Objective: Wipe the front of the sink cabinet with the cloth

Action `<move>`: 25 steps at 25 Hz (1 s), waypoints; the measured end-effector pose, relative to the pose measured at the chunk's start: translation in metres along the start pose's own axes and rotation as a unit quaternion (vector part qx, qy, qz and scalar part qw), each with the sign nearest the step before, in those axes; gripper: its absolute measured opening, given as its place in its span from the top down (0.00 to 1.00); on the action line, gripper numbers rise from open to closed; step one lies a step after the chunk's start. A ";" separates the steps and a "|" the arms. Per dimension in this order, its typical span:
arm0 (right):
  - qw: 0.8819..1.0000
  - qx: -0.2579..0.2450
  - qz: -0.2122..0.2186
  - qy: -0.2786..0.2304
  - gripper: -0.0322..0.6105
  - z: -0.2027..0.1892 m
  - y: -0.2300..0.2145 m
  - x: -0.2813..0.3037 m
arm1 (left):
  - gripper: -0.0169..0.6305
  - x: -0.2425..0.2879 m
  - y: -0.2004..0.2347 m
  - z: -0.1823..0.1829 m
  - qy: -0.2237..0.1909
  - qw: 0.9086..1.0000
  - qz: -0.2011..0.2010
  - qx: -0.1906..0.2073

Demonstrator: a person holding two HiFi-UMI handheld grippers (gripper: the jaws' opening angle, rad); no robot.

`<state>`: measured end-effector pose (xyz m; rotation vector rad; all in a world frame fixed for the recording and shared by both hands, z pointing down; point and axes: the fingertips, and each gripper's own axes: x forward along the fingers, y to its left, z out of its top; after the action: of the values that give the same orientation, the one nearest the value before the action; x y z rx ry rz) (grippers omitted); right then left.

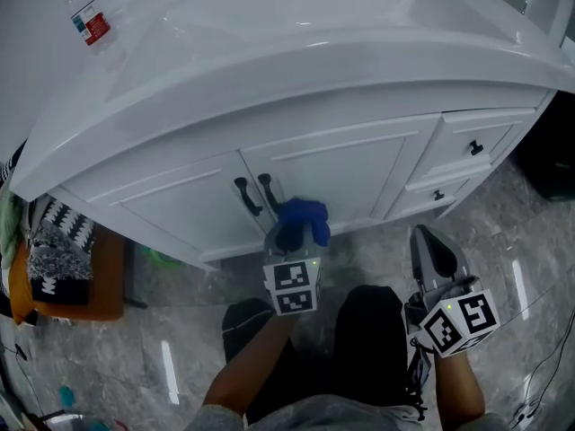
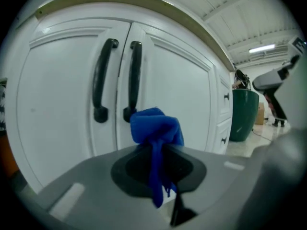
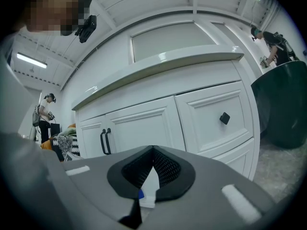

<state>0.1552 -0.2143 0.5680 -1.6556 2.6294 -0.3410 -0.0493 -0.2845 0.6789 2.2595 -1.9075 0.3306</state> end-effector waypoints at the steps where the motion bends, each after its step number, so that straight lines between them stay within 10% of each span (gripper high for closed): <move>1: 1.000 -0.001 -0.002 0.000 0.95 0.000 -0.001 -0.001 | 0.88 0.005 -0.006 0.003 0.000 1.000 -0.006 -0.001; 25: 0.998 -0.018 -0.059 0.011 0.95 0.003 -0.043 -0.038 | 0.88 0.082 -0.173 -0.020 0.061 0.981 -0.165 0.087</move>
<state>0.2104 -0.1987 0.5697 -1.8332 2.5735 -0.3183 0.1330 -0.3280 0.7233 2.5472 -1.4622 0.5891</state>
